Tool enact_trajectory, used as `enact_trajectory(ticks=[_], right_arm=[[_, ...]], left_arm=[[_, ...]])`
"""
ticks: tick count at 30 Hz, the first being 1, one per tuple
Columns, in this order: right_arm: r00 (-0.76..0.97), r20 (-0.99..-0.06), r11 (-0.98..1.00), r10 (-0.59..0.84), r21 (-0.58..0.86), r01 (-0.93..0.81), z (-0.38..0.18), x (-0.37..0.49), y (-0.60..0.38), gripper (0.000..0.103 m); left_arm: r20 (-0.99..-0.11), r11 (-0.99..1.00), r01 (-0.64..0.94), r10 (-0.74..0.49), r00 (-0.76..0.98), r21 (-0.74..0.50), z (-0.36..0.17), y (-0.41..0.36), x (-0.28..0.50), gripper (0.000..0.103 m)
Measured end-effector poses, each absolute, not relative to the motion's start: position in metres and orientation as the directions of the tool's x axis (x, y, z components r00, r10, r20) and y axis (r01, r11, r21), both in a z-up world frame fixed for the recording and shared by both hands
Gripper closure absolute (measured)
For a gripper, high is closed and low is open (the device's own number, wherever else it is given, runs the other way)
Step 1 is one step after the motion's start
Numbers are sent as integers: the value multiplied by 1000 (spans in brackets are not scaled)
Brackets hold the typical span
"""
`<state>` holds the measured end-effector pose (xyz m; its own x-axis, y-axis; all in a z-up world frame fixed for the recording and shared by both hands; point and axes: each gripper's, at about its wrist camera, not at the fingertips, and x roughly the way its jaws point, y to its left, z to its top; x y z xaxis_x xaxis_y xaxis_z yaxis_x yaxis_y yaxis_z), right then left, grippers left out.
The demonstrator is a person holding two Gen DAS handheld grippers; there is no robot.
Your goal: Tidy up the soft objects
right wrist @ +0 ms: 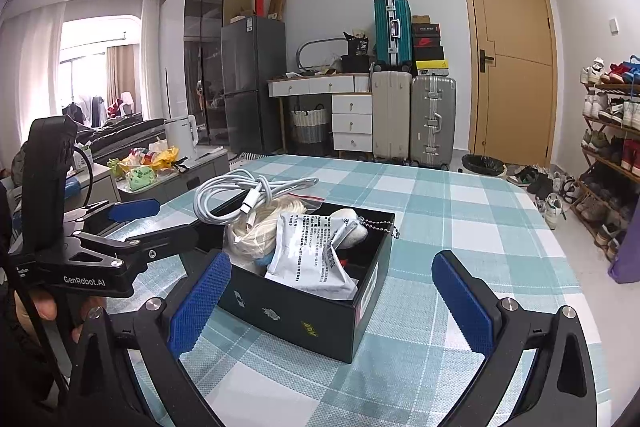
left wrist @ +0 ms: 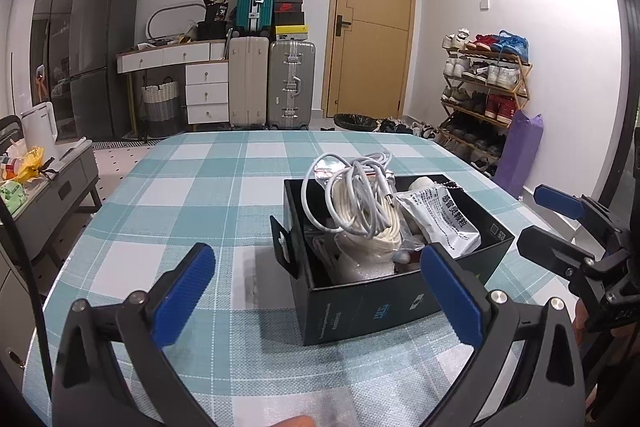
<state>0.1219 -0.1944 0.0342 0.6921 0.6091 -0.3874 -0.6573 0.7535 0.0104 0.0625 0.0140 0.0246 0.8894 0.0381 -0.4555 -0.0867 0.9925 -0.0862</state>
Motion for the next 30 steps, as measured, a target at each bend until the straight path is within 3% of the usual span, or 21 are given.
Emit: enact_trajectory(ticks=[30], right_arm=[[688, -393, 751, 610, 11, -660, 35, 122, -196, 1]], left_arm=[[-450, 990, -102, 50, 892, -94, 25, 17, 60, 0]])
